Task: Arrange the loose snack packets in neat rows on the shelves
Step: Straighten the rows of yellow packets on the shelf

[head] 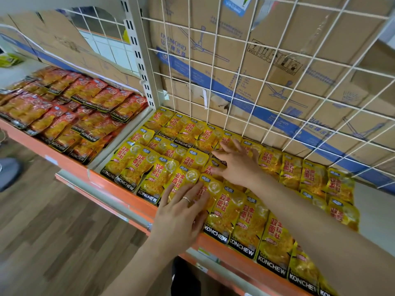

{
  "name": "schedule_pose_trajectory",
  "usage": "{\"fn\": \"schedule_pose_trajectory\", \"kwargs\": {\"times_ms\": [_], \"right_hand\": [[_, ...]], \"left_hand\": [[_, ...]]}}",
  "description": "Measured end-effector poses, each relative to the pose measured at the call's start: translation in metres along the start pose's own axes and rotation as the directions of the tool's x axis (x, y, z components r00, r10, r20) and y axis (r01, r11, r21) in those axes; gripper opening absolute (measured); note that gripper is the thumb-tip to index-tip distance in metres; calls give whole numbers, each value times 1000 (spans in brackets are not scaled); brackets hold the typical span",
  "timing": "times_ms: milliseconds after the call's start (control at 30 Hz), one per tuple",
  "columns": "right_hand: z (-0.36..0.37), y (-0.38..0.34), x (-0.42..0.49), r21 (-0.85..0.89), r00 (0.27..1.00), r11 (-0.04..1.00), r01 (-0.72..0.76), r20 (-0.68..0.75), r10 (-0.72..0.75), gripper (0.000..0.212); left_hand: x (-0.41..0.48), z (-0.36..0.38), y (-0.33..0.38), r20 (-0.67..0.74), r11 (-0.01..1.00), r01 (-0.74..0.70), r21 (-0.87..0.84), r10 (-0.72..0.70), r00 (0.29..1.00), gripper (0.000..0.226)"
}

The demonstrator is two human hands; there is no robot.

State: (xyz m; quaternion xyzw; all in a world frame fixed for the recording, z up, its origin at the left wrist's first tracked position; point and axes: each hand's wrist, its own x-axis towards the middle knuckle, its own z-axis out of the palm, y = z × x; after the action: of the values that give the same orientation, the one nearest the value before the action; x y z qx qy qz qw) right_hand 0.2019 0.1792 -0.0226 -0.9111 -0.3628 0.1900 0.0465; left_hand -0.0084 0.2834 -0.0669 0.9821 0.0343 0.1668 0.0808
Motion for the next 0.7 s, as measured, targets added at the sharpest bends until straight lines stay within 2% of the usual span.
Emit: {"fn": "schedule_pose_trajectory", "kwargs": {"times_ms": [200,300,400,700], "right_hand": [[-7,-3,4,23,997,998,53,53,-54,54],[-4,-7,-3,11,995,998,56,-85,-55,60],[1,-8,-14,13,964,998,62,-261,-56,54],[5,-4,-13,45,982,998,39,-185,-30,43]], "left_hand": [[3,-4,-5,47,1000,-2,-4,2,999,42],[3,-4,-4,64,1000,-10,-10,11,998,44],[2,-6,-1,57,1000,12,-28,-11,998,42],[2,-6,4,101,993,97,-69,-90,991,48]]}}
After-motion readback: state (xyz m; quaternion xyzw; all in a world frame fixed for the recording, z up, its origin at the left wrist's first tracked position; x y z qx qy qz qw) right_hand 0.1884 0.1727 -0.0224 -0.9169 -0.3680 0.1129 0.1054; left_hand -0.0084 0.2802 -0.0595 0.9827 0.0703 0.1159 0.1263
